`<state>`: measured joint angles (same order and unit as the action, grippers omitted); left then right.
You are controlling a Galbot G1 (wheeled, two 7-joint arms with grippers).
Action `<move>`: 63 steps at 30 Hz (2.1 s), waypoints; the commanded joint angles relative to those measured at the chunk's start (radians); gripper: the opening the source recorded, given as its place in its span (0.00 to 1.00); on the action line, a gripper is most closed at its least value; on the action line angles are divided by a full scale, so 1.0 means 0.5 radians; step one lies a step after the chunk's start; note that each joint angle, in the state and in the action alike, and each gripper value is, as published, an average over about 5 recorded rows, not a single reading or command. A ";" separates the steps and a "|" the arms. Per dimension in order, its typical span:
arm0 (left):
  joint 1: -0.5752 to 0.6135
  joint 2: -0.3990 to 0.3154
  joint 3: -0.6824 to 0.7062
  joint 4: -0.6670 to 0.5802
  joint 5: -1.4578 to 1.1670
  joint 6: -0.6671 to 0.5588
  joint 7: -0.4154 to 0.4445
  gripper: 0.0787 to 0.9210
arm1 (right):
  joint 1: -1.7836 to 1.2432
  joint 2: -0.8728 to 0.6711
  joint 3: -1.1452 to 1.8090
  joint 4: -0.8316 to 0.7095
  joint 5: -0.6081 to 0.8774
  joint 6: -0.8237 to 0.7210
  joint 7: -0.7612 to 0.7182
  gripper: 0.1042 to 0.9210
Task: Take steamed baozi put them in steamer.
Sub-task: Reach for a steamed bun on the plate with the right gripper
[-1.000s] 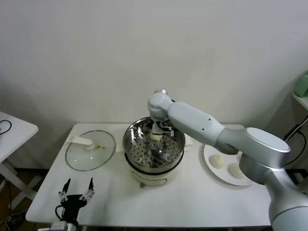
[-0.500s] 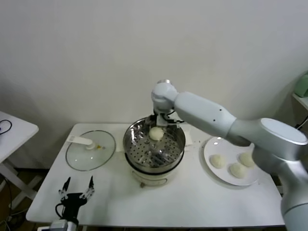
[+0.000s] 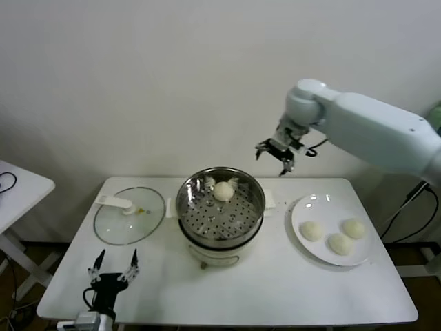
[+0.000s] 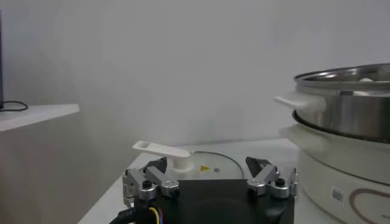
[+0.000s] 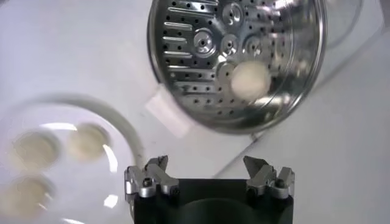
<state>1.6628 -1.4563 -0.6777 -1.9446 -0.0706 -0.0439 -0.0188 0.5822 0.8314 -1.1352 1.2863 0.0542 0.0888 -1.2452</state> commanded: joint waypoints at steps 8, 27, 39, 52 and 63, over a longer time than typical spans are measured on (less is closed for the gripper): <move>0.035 -0.016 0.004 -0.012 0.014 -0.020 0.001 0.88 | -0.809 -0.495 0.414 -0.100 0.079 -0.528 0.009 0.88; 0.043 -0.032 -0.022 0.015 0.021 -0.022 -0.002 0.88 | -1.149 -0.056 0.688 -0.639 -0.308 -0.430 0.087 0.88; 0.023 -0.035 -0.033 0.036 0.018 -0.014 -0.002 0.88 | -1.169 0.122 0.709 -0.849 -0.290 -0.371 0.105 0.88; 0.007 -0.048 -0.025 0.046 0.021 -0.008 -0.003 0.88 | -1.165 0.145 0.702 -0.928 -0.338 -0.323 0.079 0.88; 0.005 -0.054 -0.020 0.045 0.030 -0.006 -0.004 0.88 | -1.179 0.171 0.733 -0.954 -0.330 -0.319 0.084 0.82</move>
<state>1.6639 -1.4840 -0.6866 -1.9223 -0.0561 -0.0470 -0.0206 -0.0039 0.9070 -0.7732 0.8220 -0.1095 -0.0734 -1.2039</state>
